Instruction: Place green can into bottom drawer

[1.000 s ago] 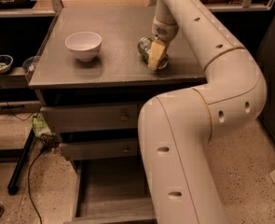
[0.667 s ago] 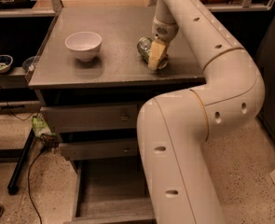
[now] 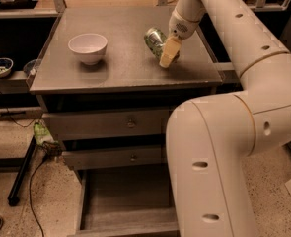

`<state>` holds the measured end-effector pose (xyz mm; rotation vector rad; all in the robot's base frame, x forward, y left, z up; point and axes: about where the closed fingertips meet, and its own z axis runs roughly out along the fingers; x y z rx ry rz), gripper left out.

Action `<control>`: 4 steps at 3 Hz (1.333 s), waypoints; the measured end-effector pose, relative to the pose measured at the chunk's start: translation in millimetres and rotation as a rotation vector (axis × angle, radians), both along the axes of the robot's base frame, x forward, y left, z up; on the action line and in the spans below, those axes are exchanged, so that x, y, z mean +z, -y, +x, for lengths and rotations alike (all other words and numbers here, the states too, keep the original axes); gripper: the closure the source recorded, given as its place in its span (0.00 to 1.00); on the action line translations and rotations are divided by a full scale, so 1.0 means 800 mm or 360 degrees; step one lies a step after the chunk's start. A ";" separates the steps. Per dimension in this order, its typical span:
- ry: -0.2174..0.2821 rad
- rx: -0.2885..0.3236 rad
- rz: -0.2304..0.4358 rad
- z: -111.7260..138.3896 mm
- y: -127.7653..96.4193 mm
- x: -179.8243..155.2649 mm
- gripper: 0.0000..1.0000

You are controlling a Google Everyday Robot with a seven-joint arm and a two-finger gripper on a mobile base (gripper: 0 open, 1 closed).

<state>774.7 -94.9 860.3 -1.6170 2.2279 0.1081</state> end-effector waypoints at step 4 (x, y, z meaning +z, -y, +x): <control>0.0234 0.0229 0.0244 -0.048 0.007 0.040 1.00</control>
Offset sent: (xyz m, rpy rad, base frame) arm -0.0633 -0.0133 0.0314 0.1186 -0.1332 0.1254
